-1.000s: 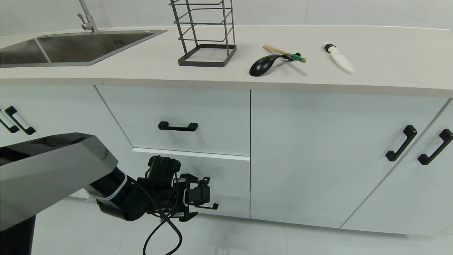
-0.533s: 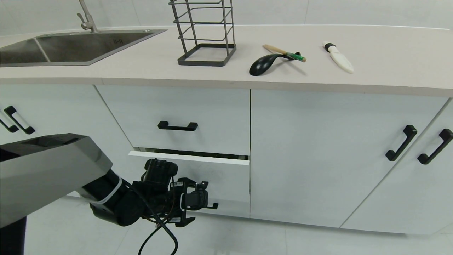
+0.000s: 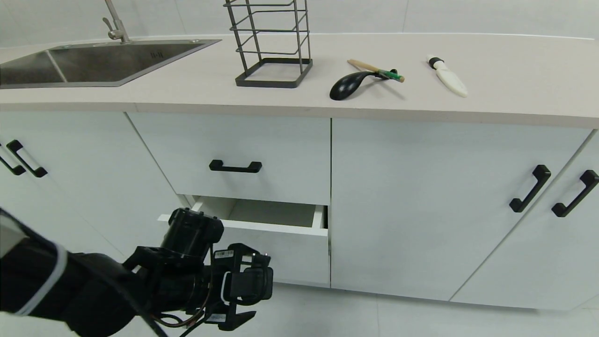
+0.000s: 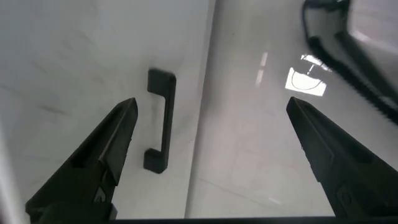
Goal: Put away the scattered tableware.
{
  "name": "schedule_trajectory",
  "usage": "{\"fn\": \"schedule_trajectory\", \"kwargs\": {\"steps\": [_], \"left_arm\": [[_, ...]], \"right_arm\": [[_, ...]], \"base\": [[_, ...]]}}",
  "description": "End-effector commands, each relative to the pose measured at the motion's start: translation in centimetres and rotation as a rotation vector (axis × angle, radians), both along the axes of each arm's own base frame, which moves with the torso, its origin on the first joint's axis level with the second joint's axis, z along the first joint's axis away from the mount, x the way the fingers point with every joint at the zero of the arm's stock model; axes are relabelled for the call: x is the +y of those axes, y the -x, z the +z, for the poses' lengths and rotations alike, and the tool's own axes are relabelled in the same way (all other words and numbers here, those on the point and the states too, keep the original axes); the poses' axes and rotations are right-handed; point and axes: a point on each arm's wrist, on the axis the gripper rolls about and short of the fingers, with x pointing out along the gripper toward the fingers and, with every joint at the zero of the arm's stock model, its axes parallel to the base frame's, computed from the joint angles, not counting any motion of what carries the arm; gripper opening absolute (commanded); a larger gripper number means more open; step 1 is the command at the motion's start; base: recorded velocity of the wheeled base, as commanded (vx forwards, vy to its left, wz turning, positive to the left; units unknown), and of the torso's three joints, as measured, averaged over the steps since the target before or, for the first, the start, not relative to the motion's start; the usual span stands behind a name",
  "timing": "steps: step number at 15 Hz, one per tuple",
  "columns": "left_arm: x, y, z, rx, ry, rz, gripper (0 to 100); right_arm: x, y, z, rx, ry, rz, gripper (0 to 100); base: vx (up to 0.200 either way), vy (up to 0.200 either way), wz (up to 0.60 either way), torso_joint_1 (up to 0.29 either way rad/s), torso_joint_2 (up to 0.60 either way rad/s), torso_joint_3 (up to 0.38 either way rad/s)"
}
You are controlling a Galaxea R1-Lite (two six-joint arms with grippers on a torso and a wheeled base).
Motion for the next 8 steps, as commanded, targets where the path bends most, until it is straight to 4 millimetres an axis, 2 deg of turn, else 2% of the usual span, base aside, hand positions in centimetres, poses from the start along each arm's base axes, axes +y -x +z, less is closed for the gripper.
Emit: {"fn": "schedule_trajectory", "kwargs": {"steps": [1, 3, 8], "left_arm": [[-0.2, 3.0, 6.7, -0.132, 0.092, -0.029, 100], [0.7, 1.6, 7.6, -0.150, 0.095, 0.026, 100], [0.4, -2.3, 4.4, -0.041, 0.100, 0.061, 100]], "right_arm": [[0.0, 0.0, 0.0, -0.001, 0.000, 0.000, 0], [0.0, 0.0, 0.0, 0.001, 0.000, 0.000, 0], [0.0, 0.0, 0.0, 0.001, 0.000, 0.000, 0]], "base": [[0.000, 0.000, 0.00, 0.000, 0.00, 0.000], [0.000, 0.000, 0.00, 0.000, 0.00, 0.000], [0.000, 0.000, 0.00, 0.000, 0.00, 0.000]]}}
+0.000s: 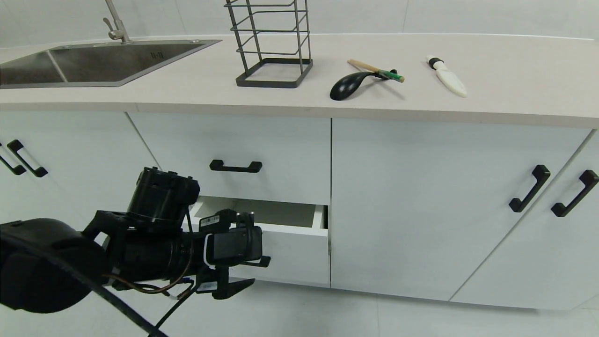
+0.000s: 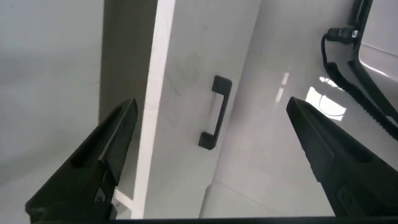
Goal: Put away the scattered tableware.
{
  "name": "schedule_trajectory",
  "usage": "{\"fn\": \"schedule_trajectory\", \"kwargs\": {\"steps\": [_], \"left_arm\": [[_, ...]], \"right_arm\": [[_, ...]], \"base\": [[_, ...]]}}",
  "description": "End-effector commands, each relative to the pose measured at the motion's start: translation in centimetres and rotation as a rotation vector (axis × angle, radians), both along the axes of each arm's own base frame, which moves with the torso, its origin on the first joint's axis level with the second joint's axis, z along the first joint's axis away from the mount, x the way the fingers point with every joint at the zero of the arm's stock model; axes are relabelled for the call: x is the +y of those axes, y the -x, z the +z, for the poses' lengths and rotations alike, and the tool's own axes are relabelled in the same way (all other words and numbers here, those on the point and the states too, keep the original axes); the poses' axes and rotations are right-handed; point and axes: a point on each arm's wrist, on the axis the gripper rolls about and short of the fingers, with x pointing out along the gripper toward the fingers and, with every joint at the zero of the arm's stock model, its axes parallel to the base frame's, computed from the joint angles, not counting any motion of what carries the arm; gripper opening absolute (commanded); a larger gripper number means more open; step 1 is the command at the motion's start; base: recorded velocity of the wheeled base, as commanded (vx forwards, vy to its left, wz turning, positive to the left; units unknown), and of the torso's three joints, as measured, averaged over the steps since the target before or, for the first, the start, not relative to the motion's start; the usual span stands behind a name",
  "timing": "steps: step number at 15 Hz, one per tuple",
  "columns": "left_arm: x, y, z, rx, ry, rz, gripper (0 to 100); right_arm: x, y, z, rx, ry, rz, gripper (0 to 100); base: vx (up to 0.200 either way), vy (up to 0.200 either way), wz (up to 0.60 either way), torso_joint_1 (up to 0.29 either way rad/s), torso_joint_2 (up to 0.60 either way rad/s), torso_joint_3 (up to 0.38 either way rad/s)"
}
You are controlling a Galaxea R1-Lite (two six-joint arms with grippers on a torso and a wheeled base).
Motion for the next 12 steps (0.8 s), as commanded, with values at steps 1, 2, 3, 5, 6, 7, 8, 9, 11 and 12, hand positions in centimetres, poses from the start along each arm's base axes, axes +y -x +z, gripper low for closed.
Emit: {"fn": "schedule_trajectory", "kwargs": {"steps": [1, 2, 3, 5, 6, 7, 8, 9, 11, 12], "left_arm": [[-0.2, -2.9, -1.6, 0.029, 0.026, 0.022, 100], [-0.2, -3.5, -1.6, 0.011, 0.035, 0.029, 100], [-0.1, -4.7, -1.8, -0.019, 0.048, 0.042, 100], [0.0, -5.1, -2.2, -0.016, 0.052, 0.042, 100], [-0.1, -5.1, -2.3, -0.014, 0.053, 0.037, 100], [-0.2, -5.3, -2.7, -0.009, 0.051, 0.030, 100], [-0.4, -5.6, -2.9, -0.014, 0.062, 0.019, 100], [-0.5, -5.9, -3.2, -0.023, 0.074, 0.007, 100], [-0.7, -6.2, -3.5, -0.031, 0.082, -0.001, 100], [-0.7, -6.2, -3.5, -0.029, 0.083, -0.002, 100]], "right_arm": [[0.0, 0.0, 0.0, 0.001, 0.000, 0.000, 0], [0.0, 0.0, 0.0, 0.000, 0.000, 0.000, 0], [0.0, 0.0, 0.0, 0.000, 0.000, 0.000, 0], [0.0, 0.0, 0.0, 0.000, 0.000, 0.000, 0], [0.0, 0.0, 0.0, 0.001, 0.000, 0.000, 0], [0.0, 0.0, 0.0, 0.001, 0.000, 0.000, 0], [0.0, 0.0, 0.0, 0.001, 0.000, 0.000, 0], [0.0, 0.0, 0.0, 0.001, 0.000, 0.000, 0], [0.0, 0.0, 0.0, 0.001, 0.000, 0.000, 0], [0.0, 0.0, 0.0, 0.001, 0.000, 0.000, 0]], "base": [[0.000, 0.000, 0.00, 0.000, 0.00, 0.000], [0.000, 0.000, 0.00, 0.000, 0.00, 0.000], [0.000, 0.000, 0.00, 0.000, 0.00, 0.000], [0.000, 0.000, 0.00, 0.000, 0.00, 0.000], [0.000, 0.000, 0.00, 0.000, 0.00, 0.000], [0.000, 0.000, 0.00, 0.000, 0.00, 0.000], [0.000, 0.000, 0.00, 0.000, 0.00, 0.000], [0.000, 0.000, 0.00, 0.000, 0.00, 0.000], [0.000, 0.000, 0.00, 0.000, 0.00, 0.000], [0.000, 0.000, 0.00, 0.000, 0.00, 0.000]]}}
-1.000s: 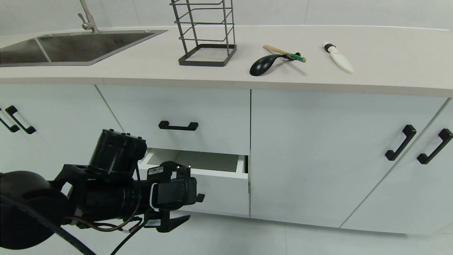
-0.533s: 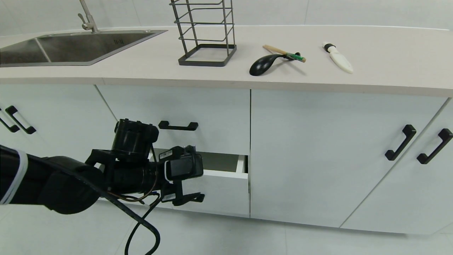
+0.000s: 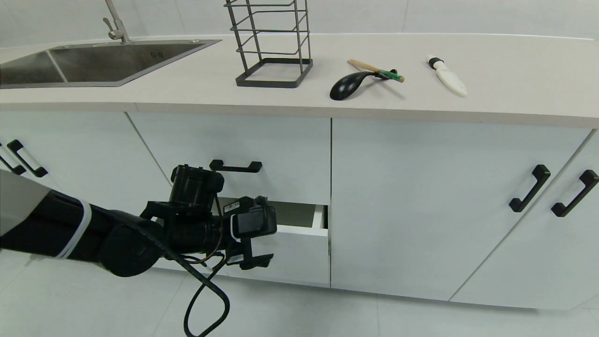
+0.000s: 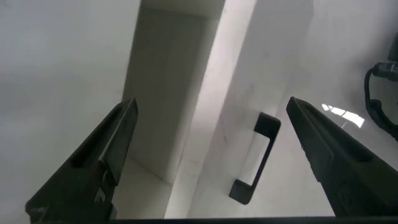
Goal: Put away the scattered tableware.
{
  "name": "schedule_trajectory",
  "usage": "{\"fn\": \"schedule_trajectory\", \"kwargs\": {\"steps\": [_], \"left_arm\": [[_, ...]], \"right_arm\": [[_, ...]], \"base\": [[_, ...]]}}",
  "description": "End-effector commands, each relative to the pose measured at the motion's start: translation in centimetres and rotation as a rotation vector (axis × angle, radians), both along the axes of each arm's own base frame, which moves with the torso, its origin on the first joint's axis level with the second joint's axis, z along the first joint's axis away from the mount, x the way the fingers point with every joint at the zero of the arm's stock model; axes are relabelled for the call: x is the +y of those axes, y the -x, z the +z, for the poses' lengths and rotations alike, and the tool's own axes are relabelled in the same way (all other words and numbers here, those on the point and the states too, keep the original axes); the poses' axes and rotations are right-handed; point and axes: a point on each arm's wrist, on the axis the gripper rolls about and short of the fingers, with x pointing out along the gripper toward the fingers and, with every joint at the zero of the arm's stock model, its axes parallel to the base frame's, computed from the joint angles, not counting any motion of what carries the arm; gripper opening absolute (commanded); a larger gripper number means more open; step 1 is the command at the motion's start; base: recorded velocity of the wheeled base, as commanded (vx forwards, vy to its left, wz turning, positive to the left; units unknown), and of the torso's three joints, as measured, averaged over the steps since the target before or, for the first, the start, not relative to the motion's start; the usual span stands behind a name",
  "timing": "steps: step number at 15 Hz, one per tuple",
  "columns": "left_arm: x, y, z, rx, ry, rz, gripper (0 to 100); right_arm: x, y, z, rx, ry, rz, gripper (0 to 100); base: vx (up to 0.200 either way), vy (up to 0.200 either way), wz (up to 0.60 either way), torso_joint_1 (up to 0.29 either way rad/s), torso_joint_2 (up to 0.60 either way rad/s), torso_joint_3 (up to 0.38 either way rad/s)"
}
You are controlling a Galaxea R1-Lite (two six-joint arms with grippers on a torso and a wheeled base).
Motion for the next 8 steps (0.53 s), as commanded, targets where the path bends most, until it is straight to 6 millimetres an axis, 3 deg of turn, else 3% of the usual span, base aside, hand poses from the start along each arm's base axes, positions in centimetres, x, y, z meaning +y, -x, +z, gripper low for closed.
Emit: {"fn": "schedule_trajectory", "kwargs": {"steps": [1, 8], "left_arm": [[-0.1, -0.2, -0.6, 0.019, -0.006, -0.003, 100], [-0.1, 0.2, -1.6, 0.032, -0.040, -0.077, 100]], "right_arm": [[0.0, 0.0, 0.0, 0.001, 0.000, 0.000, 0], [0.0, 0.0, 0.0, 0.001, 0.000, 0.000, 0]], "base": [[0.000, 0.000, 0.00, 0.000, 0.00, 0.000], [0.000, 0.000, 0.00, 0.000, 0.00, 0.000]]}}
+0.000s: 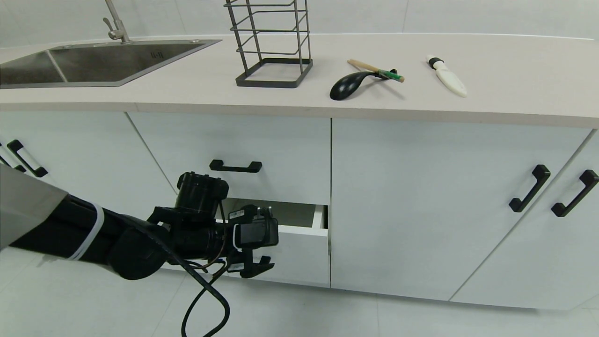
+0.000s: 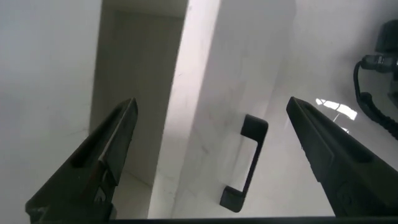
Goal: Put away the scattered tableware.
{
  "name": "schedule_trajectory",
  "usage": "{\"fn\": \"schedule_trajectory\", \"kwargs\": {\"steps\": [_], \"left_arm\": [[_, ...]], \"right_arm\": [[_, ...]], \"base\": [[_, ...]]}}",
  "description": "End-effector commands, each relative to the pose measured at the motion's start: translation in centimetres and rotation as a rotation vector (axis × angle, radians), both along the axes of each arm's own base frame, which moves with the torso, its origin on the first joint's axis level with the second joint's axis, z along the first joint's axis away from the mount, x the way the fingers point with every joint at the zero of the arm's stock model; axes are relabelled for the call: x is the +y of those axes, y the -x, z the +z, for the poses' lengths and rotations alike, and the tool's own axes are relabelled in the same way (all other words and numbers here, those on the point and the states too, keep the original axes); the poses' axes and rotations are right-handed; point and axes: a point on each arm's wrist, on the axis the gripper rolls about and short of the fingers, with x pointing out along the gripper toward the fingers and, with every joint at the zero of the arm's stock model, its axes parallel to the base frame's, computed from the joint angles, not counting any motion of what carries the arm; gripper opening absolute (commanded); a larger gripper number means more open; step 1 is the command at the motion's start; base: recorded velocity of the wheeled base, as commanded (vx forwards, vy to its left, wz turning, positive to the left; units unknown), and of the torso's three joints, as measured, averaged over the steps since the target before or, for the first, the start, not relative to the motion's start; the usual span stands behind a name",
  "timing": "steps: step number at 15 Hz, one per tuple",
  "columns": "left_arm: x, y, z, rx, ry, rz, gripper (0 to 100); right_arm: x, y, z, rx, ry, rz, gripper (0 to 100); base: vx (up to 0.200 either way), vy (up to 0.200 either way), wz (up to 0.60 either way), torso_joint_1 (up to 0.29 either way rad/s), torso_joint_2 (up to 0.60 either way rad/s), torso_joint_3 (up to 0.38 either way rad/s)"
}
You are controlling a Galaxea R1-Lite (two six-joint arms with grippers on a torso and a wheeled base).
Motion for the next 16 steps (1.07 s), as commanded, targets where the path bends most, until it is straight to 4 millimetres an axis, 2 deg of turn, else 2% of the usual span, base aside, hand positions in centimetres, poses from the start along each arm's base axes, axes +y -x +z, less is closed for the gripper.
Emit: {"fn": "schedule_trajectory", "kwargs": {"steps": [1, 7, 13, 14, 16], "left_arm": [[0.1, 0.2, -0.3, 0.012, -0.005, -0.004, 100], [0.2, 0.7, -0.3, 0.014, -0.006, -0.013, 100], [1.0, 2.6, -0.3, 0.036, -0.014, -0.013, 100], [1.5, 4.0, -0.2, 0.047, -0.020, -0.014, 100], [1.8, 5.5, 0.0, 0.048, -0.020, -0.023, 100]], "right_arm": [[0.0, 0.0, 0.0, -0.001, 0.000, 0.000, 0], [0.0, 0.0, 0.0, 0.001, 0.000, 0.000, 0], [0.0, 0.0, 0.0, -0.001, 0.000, 0.000, 0], [0.0, 0.0, 0.0, 0.001, 0.000, 0.000, 0], [0.0, 0.0, 0.0, -0.001, 0.000, 0.000, 0]], "base": [[0.000, 0.000, 0.00, 0.000, 0.00, 0.000], [0.000, 0.000, 0.00, 0.000, 0.00, 0.000], [0.000, 0.000, 0.00, 0.000, 0.00, 0.000], [0.000, 0.000, 0.00, 0.000, 0.00, 0.000], [0.000, 0.000, 0.00, 0.000, 0.00, 0.000]]}}
